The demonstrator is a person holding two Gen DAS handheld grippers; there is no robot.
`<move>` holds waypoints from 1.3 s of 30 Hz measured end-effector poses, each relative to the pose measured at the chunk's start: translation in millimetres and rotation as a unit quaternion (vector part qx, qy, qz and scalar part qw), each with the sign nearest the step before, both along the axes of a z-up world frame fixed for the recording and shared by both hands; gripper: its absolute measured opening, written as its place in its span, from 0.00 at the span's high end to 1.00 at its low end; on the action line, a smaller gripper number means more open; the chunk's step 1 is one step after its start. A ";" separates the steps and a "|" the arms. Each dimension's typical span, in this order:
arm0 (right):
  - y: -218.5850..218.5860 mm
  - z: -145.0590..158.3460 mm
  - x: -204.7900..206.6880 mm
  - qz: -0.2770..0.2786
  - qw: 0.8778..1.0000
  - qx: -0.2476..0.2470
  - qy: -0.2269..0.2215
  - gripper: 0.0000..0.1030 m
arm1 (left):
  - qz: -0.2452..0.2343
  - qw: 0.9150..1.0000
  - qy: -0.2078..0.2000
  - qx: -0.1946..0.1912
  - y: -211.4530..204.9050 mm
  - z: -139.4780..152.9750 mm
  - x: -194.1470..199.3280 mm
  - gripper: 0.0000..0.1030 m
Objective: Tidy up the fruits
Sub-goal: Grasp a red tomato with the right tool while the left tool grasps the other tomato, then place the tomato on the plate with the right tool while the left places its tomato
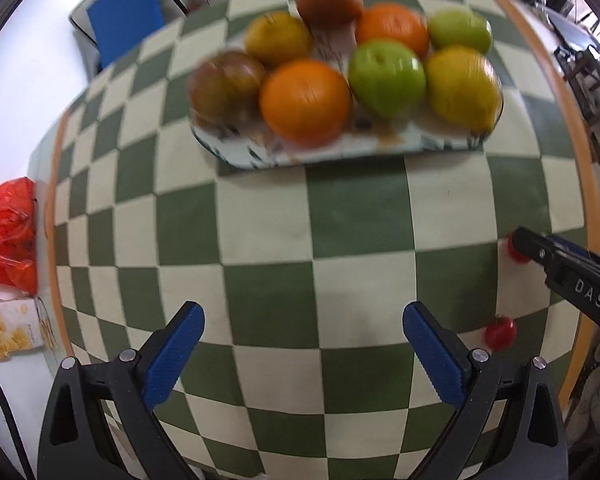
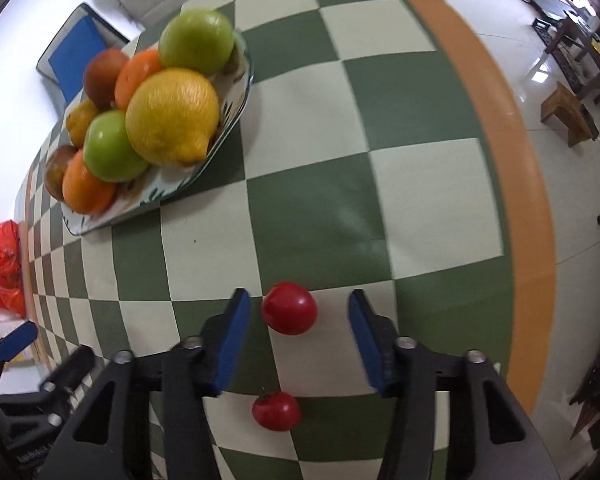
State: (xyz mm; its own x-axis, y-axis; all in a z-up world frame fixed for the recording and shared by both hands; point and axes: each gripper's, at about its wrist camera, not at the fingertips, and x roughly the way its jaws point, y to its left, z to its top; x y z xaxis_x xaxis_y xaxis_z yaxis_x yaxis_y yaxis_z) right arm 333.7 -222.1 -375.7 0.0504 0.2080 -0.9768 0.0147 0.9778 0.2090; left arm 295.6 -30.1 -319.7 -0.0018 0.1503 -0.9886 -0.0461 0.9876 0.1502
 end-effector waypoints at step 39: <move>-1.1 72.3 -18.2 -0.022 0.994 0.067 -0.086 0.69 | 0.022 0.973 -0.037 -0.225 32.6 43.9 1.6 0.72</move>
State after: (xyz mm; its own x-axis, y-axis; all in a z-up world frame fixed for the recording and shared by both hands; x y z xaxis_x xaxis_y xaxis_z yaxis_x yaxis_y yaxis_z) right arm 315.5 -223.2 -303.5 0.2257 0.3290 -0.9169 0.0106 0.9403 0.3400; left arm 297.3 2.4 -275.8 0.0749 -0.2971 -0.9519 -0.0848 0.9492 -0.3030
